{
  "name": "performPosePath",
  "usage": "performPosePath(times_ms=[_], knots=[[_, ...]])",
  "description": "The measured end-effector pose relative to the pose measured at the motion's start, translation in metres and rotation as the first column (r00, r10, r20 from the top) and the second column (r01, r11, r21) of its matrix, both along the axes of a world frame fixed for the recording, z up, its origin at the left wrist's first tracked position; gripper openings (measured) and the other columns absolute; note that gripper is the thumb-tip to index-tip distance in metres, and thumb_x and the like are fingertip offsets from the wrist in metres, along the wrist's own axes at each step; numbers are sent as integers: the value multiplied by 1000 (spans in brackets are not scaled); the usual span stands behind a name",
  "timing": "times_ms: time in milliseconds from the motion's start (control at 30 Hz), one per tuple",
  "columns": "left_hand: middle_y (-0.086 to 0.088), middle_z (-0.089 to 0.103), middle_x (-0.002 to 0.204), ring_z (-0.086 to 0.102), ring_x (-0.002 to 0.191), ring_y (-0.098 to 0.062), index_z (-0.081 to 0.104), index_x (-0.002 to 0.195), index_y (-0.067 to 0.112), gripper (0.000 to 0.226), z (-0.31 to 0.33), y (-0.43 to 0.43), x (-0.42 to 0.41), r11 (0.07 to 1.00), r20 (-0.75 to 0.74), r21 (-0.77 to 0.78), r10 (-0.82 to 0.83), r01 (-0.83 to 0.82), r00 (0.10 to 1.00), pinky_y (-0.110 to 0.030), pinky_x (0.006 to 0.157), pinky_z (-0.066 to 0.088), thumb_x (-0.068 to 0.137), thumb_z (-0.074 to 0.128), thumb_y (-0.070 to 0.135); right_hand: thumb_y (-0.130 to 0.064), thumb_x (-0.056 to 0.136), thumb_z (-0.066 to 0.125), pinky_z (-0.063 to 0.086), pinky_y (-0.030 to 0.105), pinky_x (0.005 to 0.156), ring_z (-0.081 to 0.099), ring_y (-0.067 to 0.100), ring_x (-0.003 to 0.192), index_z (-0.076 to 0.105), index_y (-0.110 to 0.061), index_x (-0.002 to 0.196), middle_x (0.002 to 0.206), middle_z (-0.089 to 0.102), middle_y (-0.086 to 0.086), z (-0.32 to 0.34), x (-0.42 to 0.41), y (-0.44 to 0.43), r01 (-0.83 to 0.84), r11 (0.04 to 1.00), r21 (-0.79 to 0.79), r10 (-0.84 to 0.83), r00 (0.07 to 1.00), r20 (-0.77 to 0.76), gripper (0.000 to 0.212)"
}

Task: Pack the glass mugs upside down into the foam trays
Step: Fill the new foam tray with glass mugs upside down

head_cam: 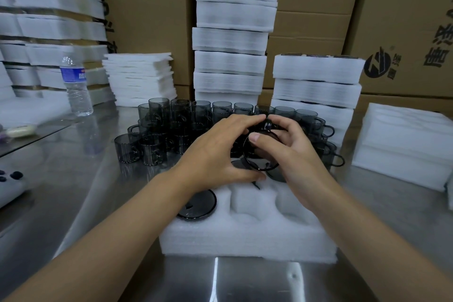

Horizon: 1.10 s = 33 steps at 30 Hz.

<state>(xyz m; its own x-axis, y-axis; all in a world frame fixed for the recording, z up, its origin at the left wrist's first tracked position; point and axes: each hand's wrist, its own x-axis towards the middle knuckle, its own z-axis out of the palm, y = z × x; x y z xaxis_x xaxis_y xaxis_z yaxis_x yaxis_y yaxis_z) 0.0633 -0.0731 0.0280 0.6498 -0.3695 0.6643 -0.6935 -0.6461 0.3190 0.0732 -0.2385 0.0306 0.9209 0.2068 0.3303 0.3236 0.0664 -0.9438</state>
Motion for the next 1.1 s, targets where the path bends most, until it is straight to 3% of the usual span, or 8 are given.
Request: performPosePath(times_ms=[133,267,367,567,767,867,1000,1100], knots=[[16,48,131,47,119,-6,30,143,40,96,0,0,-1,1000,4,23,-6,5,1000,-32,93,47,63,83,42,-29,79,72,49,24,82,68,6,95,62,-26,111,104,70,-3,1,-2,0,-21,1000,-11,21,1000,18,33],[11,47,133,45,123,-11,32,142,37,94,1,0,0,998,5,57,-11,10,1000,-42,96,45,62,79,49,-33,84,67,50,31,87,68,8,95,66,-22,105,98,73,-4,1,0,1,12,1000,5,-12,1000,-4,24],[12,49,129,47,121,-10,43,137,28,90,2,-1,0,999,11,37,-2,2,1000,-39,96,45,59,83,46,-45,80,61,48,46,97,66,22,101,69,-22,98,102,71,7,3,1,3,33,999,41,-31,999,-36,30],[10,50,124,47,115,-7,45,135,24,91,3,-1,-4,995,85,-16,101,-100,991,-33,94,46,57,83,50,-39,93,53,53,27,77,67,8,89,67,-23,92,91,72,-5,5,-1,4,74,995,70,-75,997,6,21],[11,48,124,45,114,-6,45,134,25,89,3,-1,-3,986,102,-25,164,-162,981,-33,92,47,57,83,51,-47,80,55,50,39,90,62,10,90,67,-24,86,85,66,-10,9,-3,2,164,982,91,-170,984,54,27],[9,47,123,45,111,-8,45,134,25,89,3,-1,-3,982,113,-41,189,-185,975,-36,88,49,56,81,52,-49,74,51,48,31,87,59,0,82,68,-25,83,76,65,-17,8,-4,2,166,984,70,-172,980,100,31],[7,47,123,45,110,-8,45,134,26,90,3,0,-2,975,121,-40,223,-220,967,-35,87,48,56,80,53,-45,77,50,45,9,68,58,-9,72,67,-24,86,71,65,-23,7,-5,3,120,991,63,-129,978,164,29],[9,46,122,43,110,-7,44,135,28,91,3,0,-2,969,109,-37,247,-244,963,-31,87,46,56,79,55,-45,78,50,43,7,65,59,-9,73,67,-23,88,72,66,-22,7,-7,4,104,993,56,-113,977,180,29]])
